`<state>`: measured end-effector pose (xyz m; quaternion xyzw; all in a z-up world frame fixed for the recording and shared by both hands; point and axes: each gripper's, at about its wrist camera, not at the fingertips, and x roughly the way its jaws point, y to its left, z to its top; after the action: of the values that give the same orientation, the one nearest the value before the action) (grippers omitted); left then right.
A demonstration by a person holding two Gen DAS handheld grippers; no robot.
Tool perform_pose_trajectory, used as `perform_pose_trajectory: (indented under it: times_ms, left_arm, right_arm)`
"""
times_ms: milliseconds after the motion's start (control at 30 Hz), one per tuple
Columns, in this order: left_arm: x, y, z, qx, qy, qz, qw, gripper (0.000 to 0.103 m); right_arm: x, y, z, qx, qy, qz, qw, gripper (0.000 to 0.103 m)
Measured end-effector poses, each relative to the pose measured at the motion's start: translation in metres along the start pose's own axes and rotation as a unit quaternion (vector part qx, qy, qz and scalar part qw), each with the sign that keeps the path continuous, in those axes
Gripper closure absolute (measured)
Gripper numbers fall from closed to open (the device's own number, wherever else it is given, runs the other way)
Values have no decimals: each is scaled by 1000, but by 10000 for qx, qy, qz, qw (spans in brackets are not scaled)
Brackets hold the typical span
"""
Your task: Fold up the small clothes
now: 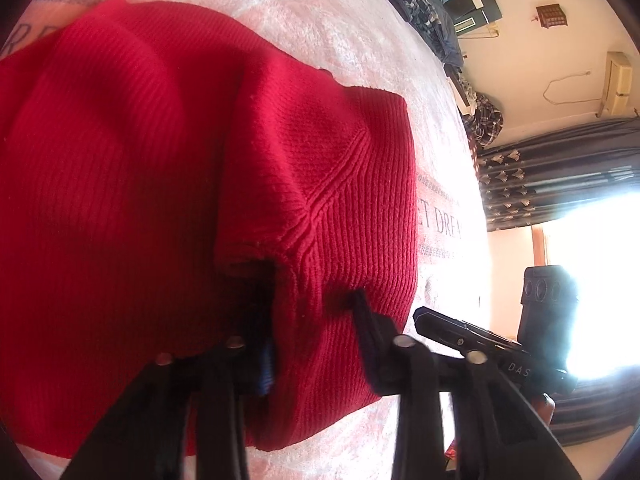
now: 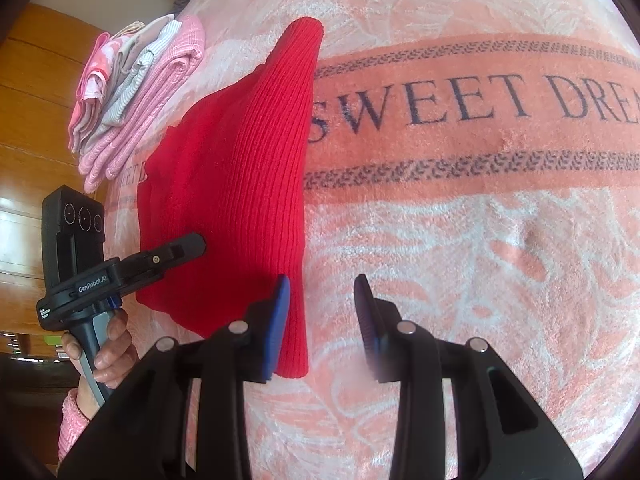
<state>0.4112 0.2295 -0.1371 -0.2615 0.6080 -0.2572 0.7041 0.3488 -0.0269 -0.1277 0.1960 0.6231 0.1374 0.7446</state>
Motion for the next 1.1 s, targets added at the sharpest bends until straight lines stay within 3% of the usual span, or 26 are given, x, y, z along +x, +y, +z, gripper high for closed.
perform_pose_trajectory:
  times_ms: [100, 200, 467, 533, 633, 800, 933, 1067, 1100]
  left_arm:
    - [-4, 3, 4, -113, -147, -171, 9997, 94]
    - [-14, 13, 7, -435, -375, -391, 9976, 96]
    - [-84, 13, 17, -237, -1078, -452, 9929, 97]
    - [-92, 19, 18, -216, -850, -394, 9954, 96]
    - [-83, 32, 16, -381, -672, -594, 9952, 96]
    - [-55, 31, 9, -381, -366, -591, 9969, 95]
    - [-44, 30, 1, -255, -91, -407, 9988, 76]
    - [-32, 41, -6, -414, 161, -317, 9985, 73]
    - [-28, 43, -7, -429, 205, -252, 9986, 75]
  right_arm:
    - [-1, 0, 0, 40, -19, -7, 10000, 69]
    - [-3, 1, 0, 40, -36, -13, 10000, 69]
    - [-5, 2, -2, 50, -19, 39, 10000, 68]
    - [-2, 5, -2, 40, 20, 50, 10000, 67]
    - [3, 11, -3, 21, 75, 149, 9999, 67]
    - [11, 18, -9, 145, 276, 745, 9967, 58]
    - [28, 19, -17, 258, 627, 1148, 9911, 56]
    - [50, 24, -27, 244, 896, 1145, 9891, 57]
    - [55, 27, -31, 194, 949, 1115, 9890, 63]
